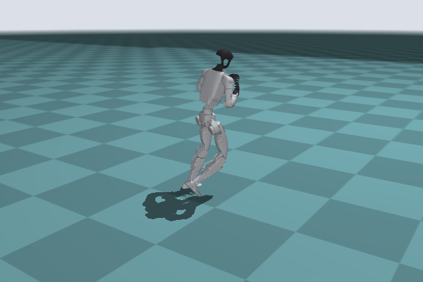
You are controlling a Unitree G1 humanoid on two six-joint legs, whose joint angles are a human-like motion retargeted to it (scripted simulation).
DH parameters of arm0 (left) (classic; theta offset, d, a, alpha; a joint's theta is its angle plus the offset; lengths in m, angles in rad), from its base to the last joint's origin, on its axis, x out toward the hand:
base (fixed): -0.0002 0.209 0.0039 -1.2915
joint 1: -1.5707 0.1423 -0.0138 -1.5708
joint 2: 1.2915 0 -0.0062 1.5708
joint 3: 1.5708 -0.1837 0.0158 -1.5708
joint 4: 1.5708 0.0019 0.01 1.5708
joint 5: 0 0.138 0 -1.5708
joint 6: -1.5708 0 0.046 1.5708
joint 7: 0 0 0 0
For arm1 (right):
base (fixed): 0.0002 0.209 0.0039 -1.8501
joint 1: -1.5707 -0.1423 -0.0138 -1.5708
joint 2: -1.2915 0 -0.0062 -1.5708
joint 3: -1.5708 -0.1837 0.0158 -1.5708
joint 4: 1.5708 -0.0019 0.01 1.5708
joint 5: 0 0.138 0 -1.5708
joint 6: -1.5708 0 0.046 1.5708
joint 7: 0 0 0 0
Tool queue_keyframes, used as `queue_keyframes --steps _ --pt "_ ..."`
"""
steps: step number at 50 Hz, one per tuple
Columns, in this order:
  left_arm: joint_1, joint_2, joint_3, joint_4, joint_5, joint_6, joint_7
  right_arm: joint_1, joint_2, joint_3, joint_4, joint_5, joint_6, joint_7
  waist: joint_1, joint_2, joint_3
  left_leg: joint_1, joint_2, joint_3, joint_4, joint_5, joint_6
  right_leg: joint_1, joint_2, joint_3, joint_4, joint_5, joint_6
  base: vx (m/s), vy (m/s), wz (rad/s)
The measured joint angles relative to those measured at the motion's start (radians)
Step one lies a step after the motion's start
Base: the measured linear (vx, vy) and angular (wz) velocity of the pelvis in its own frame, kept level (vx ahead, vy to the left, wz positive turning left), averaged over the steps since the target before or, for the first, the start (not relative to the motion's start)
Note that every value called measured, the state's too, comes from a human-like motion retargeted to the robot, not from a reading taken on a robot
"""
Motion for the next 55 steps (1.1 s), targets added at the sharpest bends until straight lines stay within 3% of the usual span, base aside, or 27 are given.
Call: queue_keyframes --steps 2,5,7,10,13,15,17,18,20,21,25,27,28,30,32,33,35,37,38,40,43,45,47,50,52,55 --pt "-0.08 -0.037 -0.01 -0.05 -0.031 -0.021 0.025 0.095 -0.117 -0.062 -0.083 0.094 -0.014 0.036 -0.085 0.025 -0.03 0.054 0.021 0.006 -0.045 0.033 -0.037 -0.037 -0.045 -0.108 -0.119 -0.048 0.006 0.84 0.08 -0.16" --pt "-0.112 -0.08 -0.014 -0.104 -0.097 -0.059 0.061 0.202 -0.258 -0.15 -0.145 0.2 -0.021 0.063 -0.216 0.055 -0.081 0.134 0.038 -0.019 -0.133 0.143 -0.09 -0.007 -0.044 -0.231 -0.523 -0.038 0.099 0.89 -0.02 -0.13" --pt "-0.099 -0.103 -0.018 -0.12 -0.138 -0.076 0.053 0.27 -0.29 -0.204 -0.135 0.221 -0.019 0.053 -0.267 0.036 -0.097 0.2 0.007 -0.054 -0.172 0.234 -0.118 0.051 -0.041 -0.259 -0.83 0.023 0.205 0.93 -0.13 -0.39" --pt "-0.064 -0.138 -0.022 -0.118 -0.162 -0.063 0.013 0.312 -0.275 -0.241 -0.07 0.14 0.009 0.046 -0.283 -0.005 -0.098 0.223 -0.065 -0.117 -0.079 0.339 -0.103 0.123 -0.038 -0.226 -1.102 0.171 0.248 0.88 -0.17 -0.86" --pt "0.002 -0.161 -0.026 -0.075 -0.186 -0.031 -0.023 0.246 -0.212 -0.211 0.048 0.076 0.032 0.018 -0.234 0.01 -0.048 0.118 -0.089 -0.151 0.263 0.317 -0.094 0.153 -0.003 -0.167 -0.979 0.034 0.116 0.8 -0.12 -1.36" --pt "0.089 -0.188 -0.013 -0.036 -0.216 -0.019 -0.017 0.145 -0.168 -0.167 0.133 0.052 0.034 -0.03 -0.189 0.033 -0.007 0.03 -0.065 -0.128 0.482 0.221 -0.069 0.148 0.031 -0.124 -0.84 -0.077 0.059 0.8 -0.05 -1.5" --pt "0.227 -0.221 0.024 -0.031 -0.264 -0.028 -0.016 0.014 -0.13 -0.129 0.166 -0.011 0.031 -0.067 -0.139 0.034 0.017 -0.051 -0.031 -0.084 0.577 0.149 -0.025 0.159 0.047 -0.082 -0.766 -0.119 0.089 0.82 -0.05 -1.53" --pt "0.3 -0.232 0.045 -0.036 -0.294 -0.04 -0.03 -0.052 -0.105 -0.122 0.162 -0.036 0.023 -0.087 -0.105 0.018 0.02 -0.087 -0.024 -0.058 0.58 0.122 -0.008 0.165 0.041 -0.059 -0.743 -0.123 0.14 0.85 -0.08 -1.54" --pt "0.466 -0.24 0.105 -0.079 -0.372 -0.057 -0.044 -0.156 -0.034 -0.094 0.127 -0.1 0.024 -0.119 -0.041 -0.003 0.012 -0.145 0.001 -0.024 0.508 0.099 0.047 0.228 0.048 -0.007 -0.818 -0.074 0.15 0.87 -0.11 -1.53" --pt "0.523 -0.226 0.128 -0.088 -0.401 -0.061 -0.061 -0.198 0.002 -0.09 0.11 -0.116 0.031 -0.115 0.01 -0.029 0.0 -0.158 -0.001 -0.001 0.418 0.095 0.049 0.247 0.038 0.022 -0.842 -0.039 0.19 0.89 -0.11 -1.62" --pt "0.668 -0.152 0.219 -0.084 -0.422 -0.07 -0.095 -0.303 0.131 -0.071 0.058 -0.151 -0.011 -0.19 0.198 -0.095 -0.042 -0.127 0.004 0.088 -0.098 0.184 -0.016 0.356 0.03 0.132 -0.975 0.148 0.275 0.94 -0.04 -1.49" --pt "0.702 -0.129 0.261 -0.067 -0.39 -0.073 -0.111 -0.32 0.151 -0.047 0.046 -0.139 -0.018 -0.17 0.238 -0.084 -0.061 -0.088 0.013 0.135 -0.316 0.204 -0.077 0.425 0.05 0.17 -1.007 0.229 0.292 0.98 0.07 -0.89" --pt "0.711 -0.122 0.278 -0.059 -0.374 -0.075 -0.116 -0.323 0.15 -0.037 0.038 -0.138 -0.023 -0.155 0.24 -0.07 -0.066 -0.069 0.012 0.134 -0.391 0.205 -0.106 0.463 0.065 0.185 -1.011 0.259 0.289 0.98 0.11 -0.39" --pt "0.718 -0.127 0.317 -0.052 -0.309 -0.06 -0.136 -0.291 0.137 -0.01 0.007 -0.111 0.004 -0.07 0.209 -0.004 -0.055 -0.004 0.014 0.043 -0.483 0.269 -0.143 0.53 0.124 0.2 -0.944 0.281 0.226 0.95 0.12 0.11" --pt "0.609 -0.119 0.285 -0.006 -0.257 -0.012 -0.114 -0.267 0.11 -0.01 0.0 -0.084 0.018 -0.045 0.163 0.038 -0.005 0.041 0.01 -0.037 -0.429 0.299 -0.082 0.501 0.169 0.152 -0.702 0.225 0.15 0.84 0.07 0.66" --pt "0.52 -0.113 0.249 0.033 -0.231 0.017 -0.095 -0.259 0.099 -0.013 0.014 -0.094 0.03 -0.047 0.149 0.025 0.029 0.038 -0.011 -0.041 -0.352 0.257 -0.008 0.447 0.152 0.111 -0.537 0.173 0.122 0.74 -0.01 0.62" --pt "0.327 -0.102 0.158 0.118 -0.144 0.047 -0.081 -0.227 0.072 -0.039 0.054 -0.2 0.041 -0.061 0.134 -0.033 0.06 -0.089 -0.055 -0.025 -0.032 0.103 0.053 0.278 0.053 -0.003 -0.208 0.057 0.122 0.7 -0.06 0.37" --pt "0.181 -0.097 0.098 0.144 -0.083 0.03 -0.079 -0.146 0.032 -0.068 0.066 -0.37 0.033 -0.043 0.12 -0.052 0.041 -0.141 -0.028 0.004 0.134 0.0 0.029 0.134 -0.046 -0.106 -0.03 0.002 0.107 0.76 -0.1 -0.17" --pt "0.127 -0.095 0.088 0.129 -0.065 0.026 -0.074 -0.1 0.004 -0.087 0.051 -0.383 0.023 -0.035 0.103 -0.049 0.041 -0.117 -0.01 0.009 0.149 -0.014 -0.007 0.117 -0.084 -0.15 -0.023 -0.036 0.062 0.8 -0.11 -0.41" --pt "0.023 -0.115 0.08 0.082 -0.061 0.033 -0.059 -0.028 -0.057 -0.114 0.003 -0.303 0.008 -0.001 0.047 -0.03 0.033 -0.009 0.021 0.009 0.036 0.0 -0.006 0.102 -0.086 -0.188 -0.12 -0.128 -0.068 0.8 -0.11 -0.43" --pt "-0.064 -0.135 0.043 0.01 -0.134 -0.011 -0.008 0.085 -0.142 -0.149 -0.08 -0.119 -0.009 0.01 -0.062 -0.031 -0.019 0.091 0.046 0.034 -0.082 0.074 -0.042 0.051 -0.106 -0.262 -0.358 -0.095 0.103 0.82 -0.16 -0.27" --pt "-0.086 -0.147 0.024 -0.02 -0.175 -0.016 -0.017 0.152 -0.199 -0.161 -0.101 -0.013 0.032 0.078 -0.123 -0.021 -0.05 0.151 0.062 0.039 -0.153 0.164 -0.062 0.096 -0.086 -0.321 -0.689 -0.034 0.165 0.84 -0.23 -0.51" --pt "-0.083 -0.163 0.012 -0.04 -0.237 -0.033 -0.039 0.197 -0.214 -0.193 -0.105 -0.017 0.003 0.022 -0.148 -0.038 -0.062 0.209 0.049 0.045 -0.179 0.246 -0.067 0.129 -0.087 -0.372 -0.946 0.037 0.266 0.86 -0.29 -0.95" --pt "-0.021 -0.186 0.026 -0.053 -0.28 -0.015 -0.113 0.239 -0.2 -0.228 -0.066 -0.046 0.029 0.027 -0.146 -0.076 -0.055 0.236 0.011 0.052 -0.058 0.346 -0.038 0.178 -0.084 -0.347 -1.152 0.168 0.328 0.86 -0.29 -1.36" --pt "0.053 -0.193 0.077 -0.036 -0.263 0.009 -0.131 0.207 -0.189 -0.241 -0.029 -0.094 0.042 0.011 -0.13 -0.063 -0.026 0.168 0.019 0.054 0.188 0.381 -0.02 0.218 -0.055 -0.285 -1.141 0.17 0.241 0.81 -0.23 -1.67" --pt "0.202 -0.221 0.15 0.018 -0.245 0.032 -0.093 0.091 -0.173 -0.234 0.036 -0.114 0.038 -0.052 -0.092 0.012 0.044 0.038 0.01 -0.049 0.56 0.329 -0.051 0.239 0.026 -0.196 -0.963 -0.018 0.086 0.78 -0.12 -1.86"
